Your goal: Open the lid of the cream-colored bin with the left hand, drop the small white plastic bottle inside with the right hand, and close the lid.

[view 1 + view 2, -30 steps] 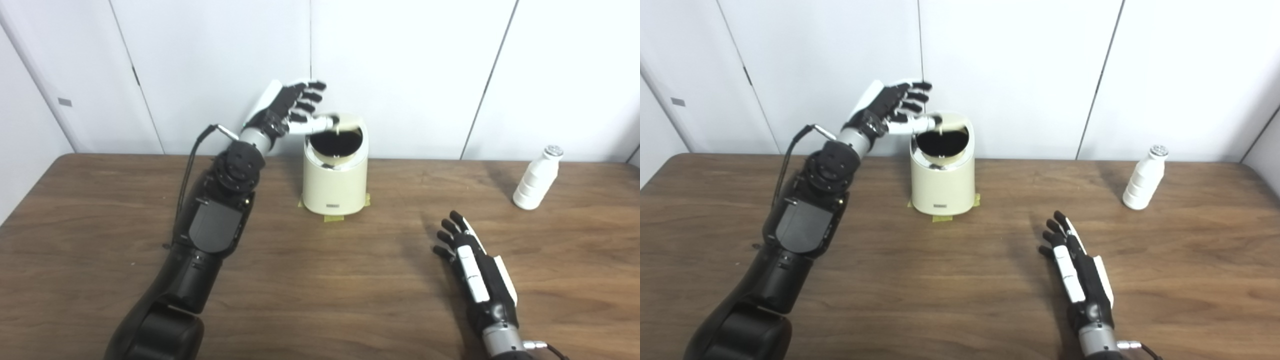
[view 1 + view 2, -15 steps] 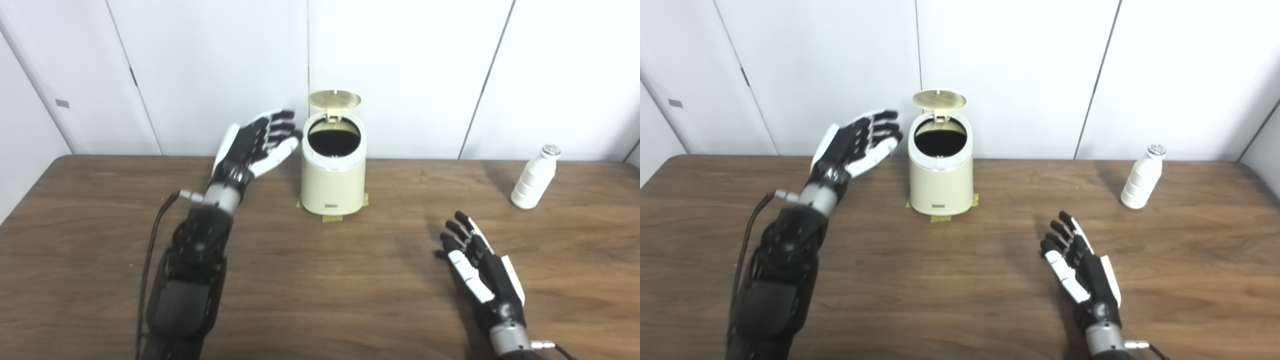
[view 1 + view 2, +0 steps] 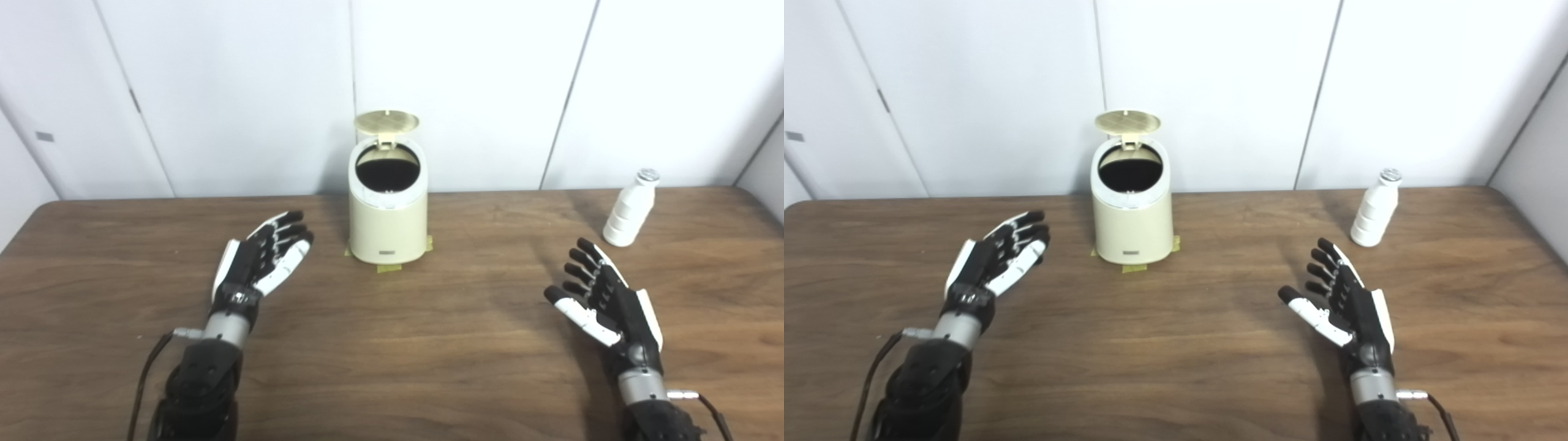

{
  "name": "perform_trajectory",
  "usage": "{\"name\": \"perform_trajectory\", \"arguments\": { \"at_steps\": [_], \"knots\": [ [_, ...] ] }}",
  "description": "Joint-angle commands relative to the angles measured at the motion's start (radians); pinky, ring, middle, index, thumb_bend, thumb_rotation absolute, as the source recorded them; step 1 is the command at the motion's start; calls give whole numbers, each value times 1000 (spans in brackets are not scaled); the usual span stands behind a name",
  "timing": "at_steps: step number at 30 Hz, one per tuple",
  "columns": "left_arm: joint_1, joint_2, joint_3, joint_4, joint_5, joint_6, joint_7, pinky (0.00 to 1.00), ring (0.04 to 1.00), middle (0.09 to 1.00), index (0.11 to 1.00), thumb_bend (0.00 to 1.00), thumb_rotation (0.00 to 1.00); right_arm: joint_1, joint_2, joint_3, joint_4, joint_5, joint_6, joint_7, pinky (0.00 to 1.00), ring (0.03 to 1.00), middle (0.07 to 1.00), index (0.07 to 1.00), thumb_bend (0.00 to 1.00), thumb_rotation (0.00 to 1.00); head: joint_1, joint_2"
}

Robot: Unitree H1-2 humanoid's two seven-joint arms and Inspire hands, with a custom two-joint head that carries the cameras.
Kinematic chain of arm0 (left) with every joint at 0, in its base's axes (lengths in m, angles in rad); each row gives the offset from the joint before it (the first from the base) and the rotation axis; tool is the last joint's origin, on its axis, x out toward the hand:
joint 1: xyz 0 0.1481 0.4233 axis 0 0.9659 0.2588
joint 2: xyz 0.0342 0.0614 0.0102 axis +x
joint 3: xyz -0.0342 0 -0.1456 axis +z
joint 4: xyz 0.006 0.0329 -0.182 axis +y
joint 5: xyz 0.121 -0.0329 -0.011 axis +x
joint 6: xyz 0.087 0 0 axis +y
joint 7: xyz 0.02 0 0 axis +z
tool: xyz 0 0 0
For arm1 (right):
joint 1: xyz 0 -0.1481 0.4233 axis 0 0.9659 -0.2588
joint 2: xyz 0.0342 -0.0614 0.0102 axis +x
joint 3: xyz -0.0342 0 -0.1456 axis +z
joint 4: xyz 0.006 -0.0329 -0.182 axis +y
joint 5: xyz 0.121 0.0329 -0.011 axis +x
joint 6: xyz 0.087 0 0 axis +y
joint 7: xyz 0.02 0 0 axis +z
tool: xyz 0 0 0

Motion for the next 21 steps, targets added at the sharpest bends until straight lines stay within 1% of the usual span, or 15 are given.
{"name": "perform_trajectory", "arguments": {
  "at_steps": [1, 3, 4, 5, 6, 7, 10, 13, 16, 18, 19, 21],
  "knots": [
    [-41, 9, -2, -32, -9, -59, 7, 729, 767, 810, 847, 426, 404, -45, -19, -24, -32, -17, -51, -35, 782, 822, 853, 874, 765, 356, -24, 0],
    [-39, 15, -3, -28, -15, -64, 3, 719, 765, 807, 849, 403, 390, -50, -17, -29, -61, -47, -24, -52, 740, 802, 841, 866, 766, 361, -47, 0],
    [-37, 19, -5, -29, -15, -61, -1, 716, 763, 806, 850, 394, 384, -50, -20, -32, -86, -64, -1, -58, 727, 796, 837, 864, 766, 364, -74, -1],
    [-35, 22, -5, -30, -19, -54, -5, 719, 769, 807, 853, 379, 386, -50, -22, -34, -105, -72, 16, -61, 707, 784, 829, 857, 753, 349, -95, -3],
    [-35, 24, -5, -31, -22, -49, -7, 726, 776, 813, 857, 366, 386, -50, -22, -36, -117, -77, 27, -63, 688, 775, 823, 850, 746, 332, -100, -3],
    [-33, 27, -4, -32, -29, -44, -13, 731, 780, 816, 859, 358, 383, -48, -21, -46, -126, -66, 33, -67, 677, 769, 818, 846, 741, 322, -125, -5],
    [-30, 39, 1, -29, -41, -42, -21, 752, 799, 833, 867, 320, 353, -50, -17, -77, -125, -35, 32, -80, 685, 768, 817, 836, 766, 298, -170, -7],
    [-29, 55, 6, -24, -53, -43, -27, 758, 802, 829, 860, 336, 329, -56, -18, -97, -125, -52, 47, -101, 720, 772, 812, 829, 784, 302, -211, -9],
    [-29, 69, 13, -12, -67, -55, -34, 771, 808, 834, 865, 307, 278, -63, -29, -107, -124, -81, 48, -121, 714, 771, 817, 843, 777, 307, -244, -12],
    [-28, 76, 19, -5, -80, -62, -40, 778, 816, 837, 867, 292, 245, -70, -39, -112, -123, -84, 38, -125, 700, 766, 829, 840, 751, 259, -255, -12],
    [-28, 80, 21, -3, -84, -62, -42, 782, 817, 835, 866, 289, 227, -74, -43, -117, -128, -86, 53, -128, 707, 772, 838, 843, 752, 248, -262, -12],
    [-27, 85, 23, -3, -91, -62, -46, 784, 813, 827, 867, 285, 200, -80, -54, -122, -136, -99, 80, -132, 747, 794, 846, 847, 779, 267, -267, -11]
  ]
}}
